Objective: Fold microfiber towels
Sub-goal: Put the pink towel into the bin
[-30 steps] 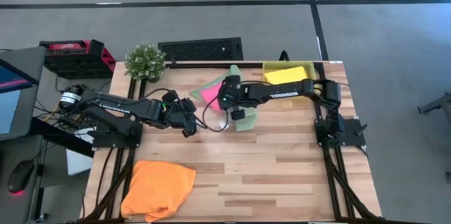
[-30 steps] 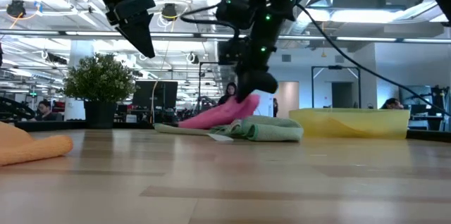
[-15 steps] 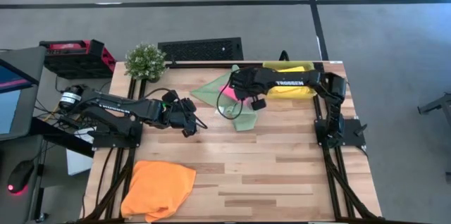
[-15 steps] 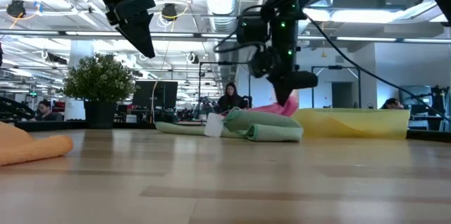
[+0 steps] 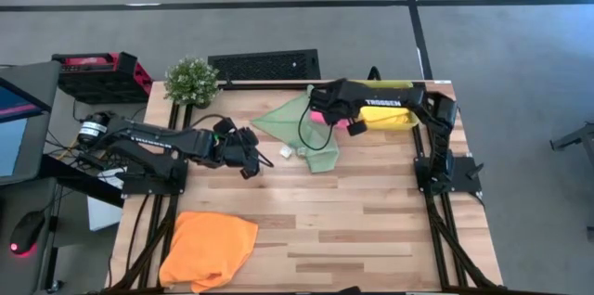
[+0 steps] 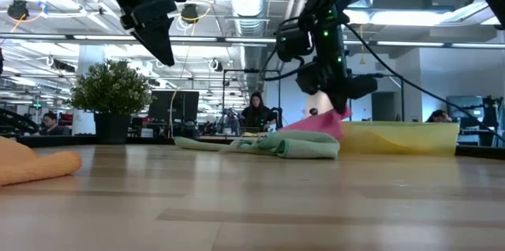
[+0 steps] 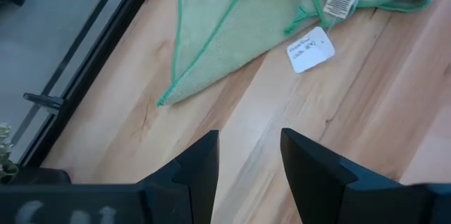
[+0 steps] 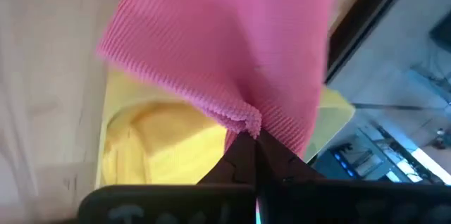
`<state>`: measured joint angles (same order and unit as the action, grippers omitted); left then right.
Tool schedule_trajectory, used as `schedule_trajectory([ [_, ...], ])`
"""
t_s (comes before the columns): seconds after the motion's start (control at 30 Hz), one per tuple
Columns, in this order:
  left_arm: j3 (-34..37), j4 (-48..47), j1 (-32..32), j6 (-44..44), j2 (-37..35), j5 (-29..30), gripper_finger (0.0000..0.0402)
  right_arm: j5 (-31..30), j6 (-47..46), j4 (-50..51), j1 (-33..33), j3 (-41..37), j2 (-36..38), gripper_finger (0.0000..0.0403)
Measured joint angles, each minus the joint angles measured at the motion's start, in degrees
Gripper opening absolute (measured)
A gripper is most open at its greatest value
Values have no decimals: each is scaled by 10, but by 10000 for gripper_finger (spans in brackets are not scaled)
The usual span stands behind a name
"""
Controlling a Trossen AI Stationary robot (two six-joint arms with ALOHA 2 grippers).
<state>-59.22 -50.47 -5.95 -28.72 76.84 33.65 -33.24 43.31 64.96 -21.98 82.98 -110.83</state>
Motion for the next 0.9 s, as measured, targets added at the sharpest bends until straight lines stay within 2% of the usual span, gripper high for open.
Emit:
schedule_trajectory([
  [0.43,0,5,12,6,0,0,145,6,-73,99,-40,-3,88,8],
  [0.6,0,5,12,6,0,-1,145,16,-65,98,-61,-46,113,8],
  [0.9,0,5,12,6,0,-4,145,17,-42,71,-100,-135,114,9],
])
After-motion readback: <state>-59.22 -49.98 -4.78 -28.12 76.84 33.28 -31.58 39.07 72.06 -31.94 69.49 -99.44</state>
